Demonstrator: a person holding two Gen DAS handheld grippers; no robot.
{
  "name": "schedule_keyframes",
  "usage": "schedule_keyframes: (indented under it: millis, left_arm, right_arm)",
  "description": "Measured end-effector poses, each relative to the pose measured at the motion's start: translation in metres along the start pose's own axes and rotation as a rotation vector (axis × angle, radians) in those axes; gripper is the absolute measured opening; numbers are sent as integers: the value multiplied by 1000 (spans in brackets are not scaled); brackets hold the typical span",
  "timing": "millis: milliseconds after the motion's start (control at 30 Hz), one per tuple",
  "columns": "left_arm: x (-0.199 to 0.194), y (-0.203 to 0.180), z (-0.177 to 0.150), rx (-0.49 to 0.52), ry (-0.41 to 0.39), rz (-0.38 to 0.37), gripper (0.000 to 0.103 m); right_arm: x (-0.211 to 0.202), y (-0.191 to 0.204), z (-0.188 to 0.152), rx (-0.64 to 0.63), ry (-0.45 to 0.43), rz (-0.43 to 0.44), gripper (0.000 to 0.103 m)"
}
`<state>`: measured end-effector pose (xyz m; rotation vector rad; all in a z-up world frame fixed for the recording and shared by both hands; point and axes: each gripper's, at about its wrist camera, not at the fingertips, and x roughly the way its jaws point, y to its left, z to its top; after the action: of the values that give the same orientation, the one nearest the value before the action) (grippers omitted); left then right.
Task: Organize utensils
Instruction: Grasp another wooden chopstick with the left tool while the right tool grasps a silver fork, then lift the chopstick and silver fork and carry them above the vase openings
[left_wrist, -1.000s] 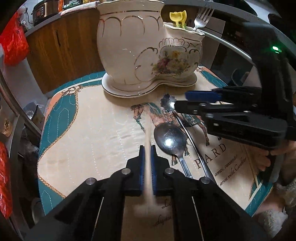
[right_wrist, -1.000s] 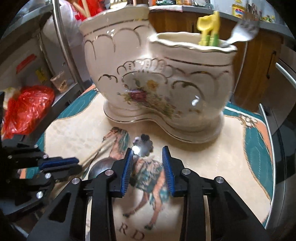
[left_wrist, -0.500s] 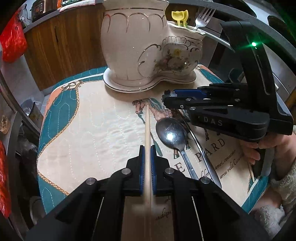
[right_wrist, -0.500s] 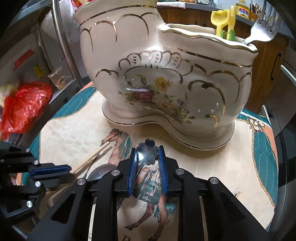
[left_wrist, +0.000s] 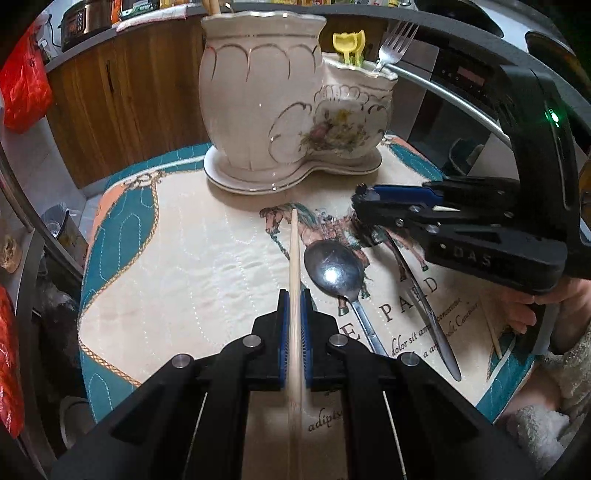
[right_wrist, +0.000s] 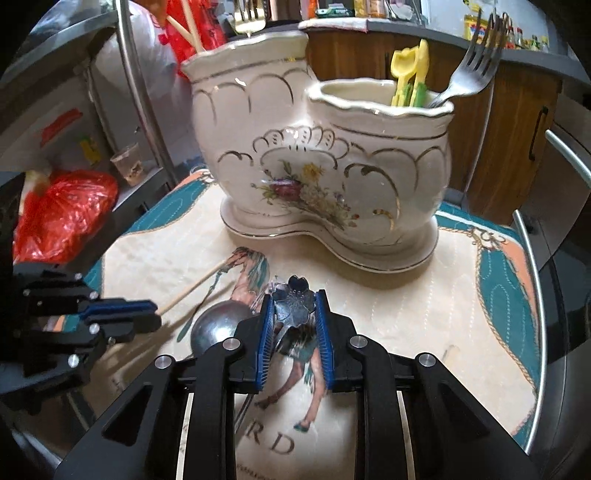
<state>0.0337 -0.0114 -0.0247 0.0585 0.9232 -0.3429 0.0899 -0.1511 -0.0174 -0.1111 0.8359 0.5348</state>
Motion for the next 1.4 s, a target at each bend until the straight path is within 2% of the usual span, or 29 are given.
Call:
schedule_keyframes:
  millis: [400, 500, 533, 667, 900, 1000, 1167, 1400]
  left_arm:
    - [-20, -7, 3, 23, -70, -18, 6]
    - [-30, -13, 6, 42, -116, -13, 6]
    - [-35, -15, 7, 47, -136, -17, 6]
    - [-48, -19, 10, 60, -184, -20, 6]
    - [-47, -23, 11, 71, -182, -34, 6]
    - [-58, -25, 12, 86, -234, -48, 6]
    - [-91, -29, 26, 113, -391, -31, 6]
    - [-122, -23, 83, 72, -582, -50, 6]
  right_arm:
    - [-59, 2, 0, 3, -188, -4, 24]
    - [-75, 2, -1, 1, -238, -2, 24]
    - [-80, 1, -1, -1, -256, -4, 4]
    - [-92, -3, -1, 4, -299, -22, 3]
    - [-98, -6, 0, -6, -317, -27, 3]
    - [-108, -2, 0, -8, -352, -38, 3]
    - [-126, 1, 14, -9, -425, -79, 3]
    - [-151, 1, 54, -22, -569, -157, 3]
